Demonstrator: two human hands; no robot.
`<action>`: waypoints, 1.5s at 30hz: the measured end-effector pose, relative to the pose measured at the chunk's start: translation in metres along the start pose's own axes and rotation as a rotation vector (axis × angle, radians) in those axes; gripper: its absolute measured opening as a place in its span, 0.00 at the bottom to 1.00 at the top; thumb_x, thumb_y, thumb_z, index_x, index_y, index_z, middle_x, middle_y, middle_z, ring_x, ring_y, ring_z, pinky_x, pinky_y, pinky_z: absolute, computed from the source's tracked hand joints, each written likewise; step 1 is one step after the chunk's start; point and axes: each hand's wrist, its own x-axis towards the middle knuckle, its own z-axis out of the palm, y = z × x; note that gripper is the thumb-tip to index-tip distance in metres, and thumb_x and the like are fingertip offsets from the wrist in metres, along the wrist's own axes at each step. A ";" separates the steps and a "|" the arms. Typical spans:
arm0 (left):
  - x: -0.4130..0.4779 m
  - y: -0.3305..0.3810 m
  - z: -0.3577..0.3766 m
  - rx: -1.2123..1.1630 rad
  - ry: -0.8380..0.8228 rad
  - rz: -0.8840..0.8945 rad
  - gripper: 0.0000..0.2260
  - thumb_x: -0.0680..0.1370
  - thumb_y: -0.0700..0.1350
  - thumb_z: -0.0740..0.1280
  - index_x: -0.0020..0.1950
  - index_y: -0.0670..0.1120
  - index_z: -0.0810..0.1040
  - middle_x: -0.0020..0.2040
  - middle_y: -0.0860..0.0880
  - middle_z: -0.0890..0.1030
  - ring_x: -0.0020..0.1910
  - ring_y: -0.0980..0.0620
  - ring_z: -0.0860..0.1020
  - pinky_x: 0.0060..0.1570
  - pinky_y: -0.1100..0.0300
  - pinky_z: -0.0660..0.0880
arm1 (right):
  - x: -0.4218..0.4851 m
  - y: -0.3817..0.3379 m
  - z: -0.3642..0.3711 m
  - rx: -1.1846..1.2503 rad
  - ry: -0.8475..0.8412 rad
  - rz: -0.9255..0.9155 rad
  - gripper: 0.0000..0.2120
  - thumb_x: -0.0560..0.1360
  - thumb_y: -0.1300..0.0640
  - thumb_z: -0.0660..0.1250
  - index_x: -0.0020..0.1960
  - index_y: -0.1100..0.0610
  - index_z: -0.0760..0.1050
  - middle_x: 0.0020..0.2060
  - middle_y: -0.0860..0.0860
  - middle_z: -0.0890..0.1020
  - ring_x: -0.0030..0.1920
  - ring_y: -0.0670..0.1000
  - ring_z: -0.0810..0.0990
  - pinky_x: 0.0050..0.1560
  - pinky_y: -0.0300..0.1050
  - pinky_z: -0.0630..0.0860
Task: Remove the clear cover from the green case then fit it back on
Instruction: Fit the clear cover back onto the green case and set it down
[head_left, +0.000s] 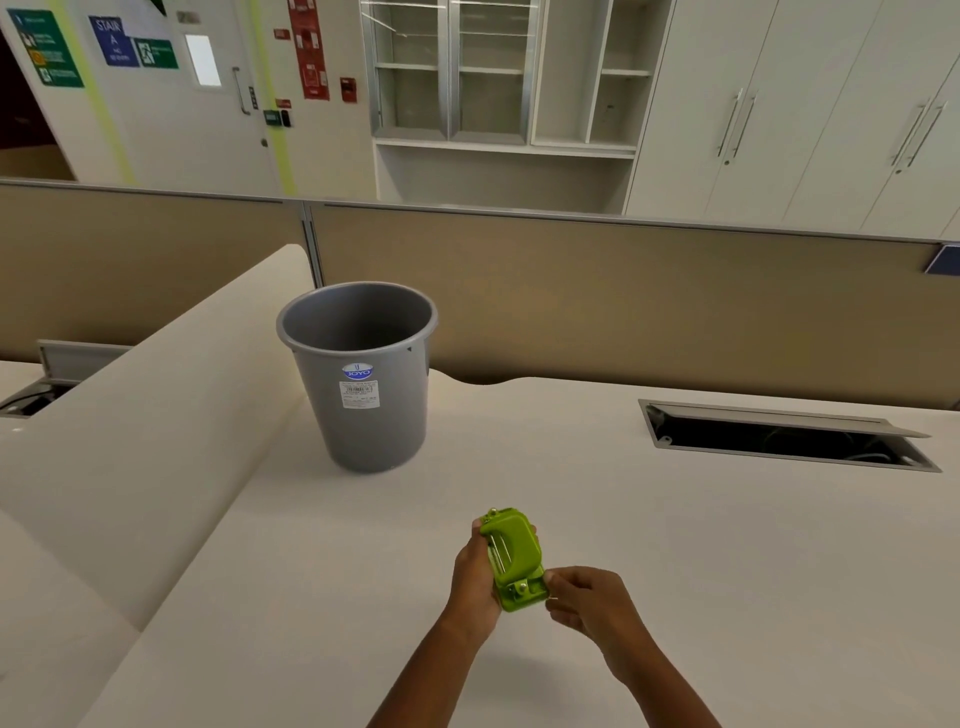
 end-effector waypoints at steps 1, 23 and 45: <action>0.001 -0.001 0.001 -0.001 0.007 -0.004 0.19 0.81 0.53 0.52 0.47 0.43 0.78 0.43 0.42 0.83 0.37 0.49 0.83 0.41 0.54 0.76 | 0.000 0.000 -0.001 0.001 -0.010 0.018 0.06 0.74 0.65 0.66 0.40 0.63 0.80 0.32 0.56 0.80 0.33 0.50 0.79 0.31 0.34 0.78; -0.013 -0.004 0.011 0.065 -0.079 -0.078 0.19 0.81 0.52 0.53 0.61 0.40 0.73 0.49 0.40 0.79 0.44 0.44 0.78 0.43 0.51 0.75 | -0.005 -0.030 -0.009 -0.103 -0.111 0.023 0.06 0.73 0.57 0.67 0.42 0.60 0.76 0.40 0.56 0.82 0.38 0.53 0.82 0.39 0.41 0.79; -0.022 -0.022 0.000 0.676 -0.174 -0.063 0.14 0.79 0.32 0.55 0.63 0.35 0.70 0.52 0.41 0.79 0.42 0.54 0.81 0.42 0.65 0.80 | 0.009 -0.011 -0.015 -0.064 0.208 0.024 0.07 0.72 0.60 0.68 0.38 0.62 0.77 0.43 0.66 0.82 0.49 0.67 0.82 0.50 0.59 0.80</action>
